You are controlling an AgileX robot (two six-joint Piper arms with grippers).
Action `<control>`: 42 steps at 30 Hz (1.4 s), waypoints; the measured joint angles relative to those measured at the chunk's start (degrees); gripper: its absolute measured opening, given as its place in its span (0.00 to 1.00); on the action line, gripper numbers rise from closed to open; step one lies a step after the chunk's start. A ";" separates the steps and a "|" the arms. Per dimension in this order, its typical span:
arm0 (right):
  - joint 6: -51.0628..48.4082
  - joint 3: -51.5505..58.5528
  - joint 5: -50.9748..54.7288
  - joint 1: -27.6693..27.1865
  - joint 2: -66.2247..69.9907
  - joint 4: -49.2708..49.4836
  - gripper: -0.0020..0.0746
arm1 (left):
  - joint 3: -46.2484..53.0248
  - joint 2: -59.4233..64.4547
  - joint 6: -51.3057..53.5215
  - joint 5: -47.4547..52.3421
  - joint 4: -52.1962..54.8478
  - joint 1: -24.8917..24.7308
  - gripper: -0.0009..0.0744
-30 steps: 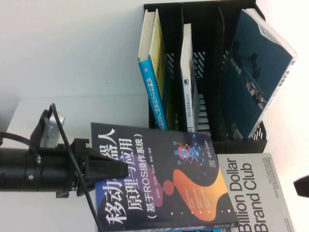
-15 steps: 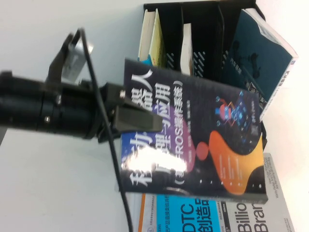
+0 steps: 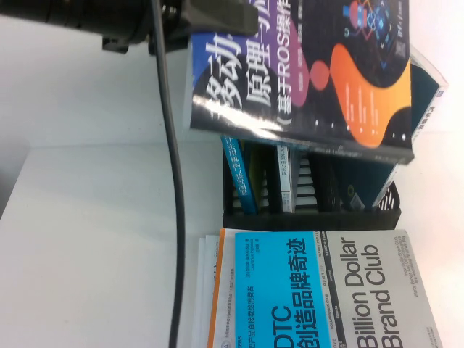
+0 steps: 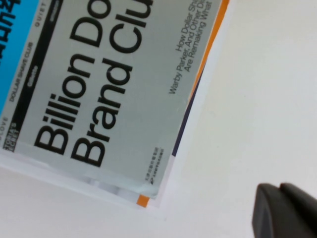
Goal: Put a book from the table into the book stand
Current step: Place the book on the book shelf
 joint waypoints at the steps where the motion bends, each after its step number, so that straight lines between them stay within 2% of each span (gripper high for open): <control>1: 0.05 0.00 0.00 0.00 0.00 0.00 0.02 | -2.24 1.49 -1.61 0.26 0.53 -0.10 0.16; 7: 0.40 0.00 0.00 0.00 0.00 0.00 0.02 | -14.62 11.18 -9.40 1.25 4.51 -0.09 0.16; 13: 1.64 0.00 -0.23 0.00 0.00 0.00 0.02 | -22.94 18.30 -17.54 4.43 15.41 -1.99 0.16; 17: 1.75 0.00 -1.33 0.00 0.00 0.54 0.02 | -24.35 21.21 -20.34 4.58 22.21 -5.99 0.16; 22: 1.85 0.00 -2.17 0.00 0.00 1.65 0.02 | -24.34 23.93 -23.14 3.48 25.39 -10.39 0.16; 35: 1.87 0.00 -2.36 0.00 0.00 3.50 0.02 | -25.44 26.05 -25.73 -0.59 28.41 -14.25 0.16; 42: 1.87 0.00 -2.36 0.00 0.00 3.58 0.02 | -31.56 26.14 -29.22 7.25 38.55 -14.91 0.16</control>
